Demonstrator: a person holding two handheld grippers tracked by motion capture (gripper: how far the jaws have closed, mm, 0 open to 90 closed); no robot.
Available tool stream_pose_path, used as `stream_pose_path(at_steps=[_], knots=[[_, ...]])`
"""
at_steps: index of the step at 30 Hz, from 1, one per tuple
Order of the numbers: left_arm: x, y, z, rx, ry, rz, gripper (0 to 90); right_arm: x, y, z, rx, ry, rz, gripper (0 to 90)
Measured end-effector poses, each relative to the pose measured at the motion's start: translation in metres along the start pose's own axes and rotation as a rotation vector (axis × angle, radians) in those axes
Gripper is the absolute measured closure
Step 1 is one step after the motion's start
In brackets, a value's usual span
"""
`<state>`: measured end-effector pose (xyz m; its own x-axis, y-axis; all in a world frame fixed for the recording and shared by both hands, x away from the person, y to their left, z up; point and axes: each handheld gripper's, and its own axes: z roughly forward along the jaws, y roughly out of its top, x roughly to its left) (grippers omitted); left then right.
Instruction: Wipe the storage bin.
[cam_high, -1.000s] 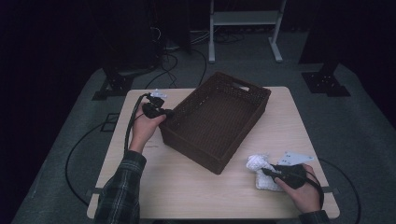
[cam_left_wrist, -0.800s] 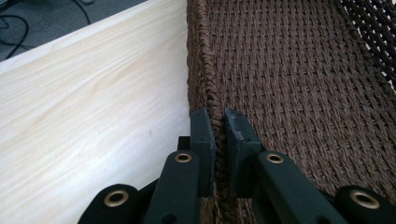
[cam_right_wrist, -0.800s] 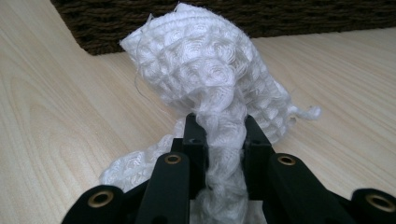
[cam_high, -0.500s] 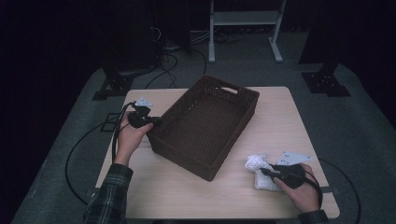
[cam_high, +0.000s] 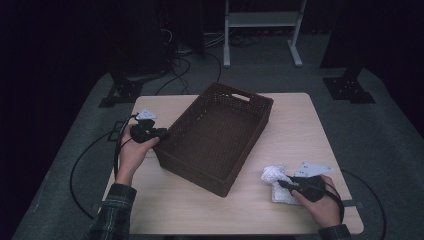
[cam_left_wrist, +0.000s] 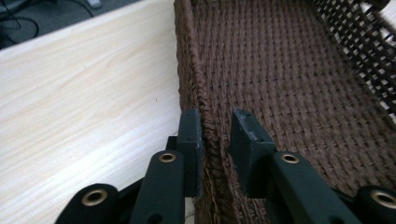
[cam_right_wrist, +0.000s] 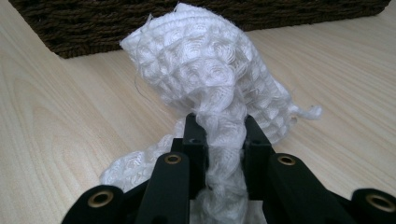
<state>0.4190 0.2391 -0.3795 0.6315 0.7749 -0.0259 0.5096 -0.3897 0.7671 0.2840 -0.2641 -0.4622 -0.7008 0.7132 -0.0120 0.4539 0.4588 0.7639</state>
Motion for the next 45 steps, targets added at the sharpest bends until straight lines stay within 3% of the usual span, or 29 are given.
stream_pose_path(at_steps=[4,10,14,21,25,29,33,36,45], knots=[[0.001,-0.002,-0.015,-0.033,-0.008,0.016,74.8,0.0,0.0,-0.001,-0.001,-0.002,0.002,76.0],[0.004,-0.013,-0.033,-0.042,-0.023,0.027,90.0,0.001,-0.001,-0.002,0.001,-0.004,0.003,76.0],[0.006,-0.023,-0.036,-0.03,-0.014,0.025,90.0,0.0,-0.001,-0.003,-0.003,-0.012,0.002,75.9],[0.003,-0.031,-0.041,-0.069,-0.025,0.013,90.0,-0.001,-0.001,-0.006,-0.001,-0.02,0.008,75.9],[-0.003,-0.032,-0.038,-0.078,-0.081,0.018,90.0,-0.003,-0.001,-0.008,-0.003,-0.031,0.01,76.0],[-0.009,-0.031,-0.036,-0.081,-0.069,0.041,90.0,-0.004,-0.002,-0.009,-0.003,-0.037,0.015,76.0],[-0.002,-0.031,-0.041,-0.096,-0.03,0.028,90.0,-0.005,-0.002,-0.009,-0.004,-0.037,0.012,76.0],[0.004,-0.034,-0.041,-0.072,0.0,0.024,90.0,-0.005,-0.002,-0.009,-0.004,-0.036,0.012,76.0],[0.001,-0.044,-0.034,-0.065,-0.024,0.009,90.0,-0.006,-0.002,-0.009,-0.003,-0.04,0.01,76.0]])
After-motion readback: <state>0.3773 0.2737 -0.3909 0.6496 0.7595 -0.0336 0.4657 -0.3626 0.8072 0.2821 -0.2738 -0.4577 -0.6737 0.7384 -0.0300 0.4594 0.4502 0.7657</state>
